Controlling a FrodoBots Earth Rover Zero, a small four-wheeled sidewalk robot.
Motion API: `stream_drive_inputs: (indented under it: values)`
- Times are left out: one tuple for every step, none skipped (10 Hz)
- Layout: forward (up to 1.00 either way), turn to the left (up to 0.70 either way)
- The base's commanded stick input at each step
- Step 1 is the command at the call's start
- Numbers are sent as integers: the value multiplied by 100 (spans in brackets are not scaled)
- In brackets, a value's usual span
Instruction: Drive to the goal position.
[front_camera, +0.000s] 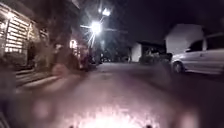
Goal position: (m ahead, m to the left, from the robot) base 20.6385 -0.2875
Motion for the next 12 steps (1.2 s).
stream_drive_inputs:
  values:
    - [70, 2]
    - [70, 2]
    - [70, 2]
    - [70, 2]
    - [70, 2]
    - [70, 2]
    - [70, 2]
    - [70, 2]
    - [70, 2]
    - [70, 2]
    - [70, 2]
    - [70, 2]
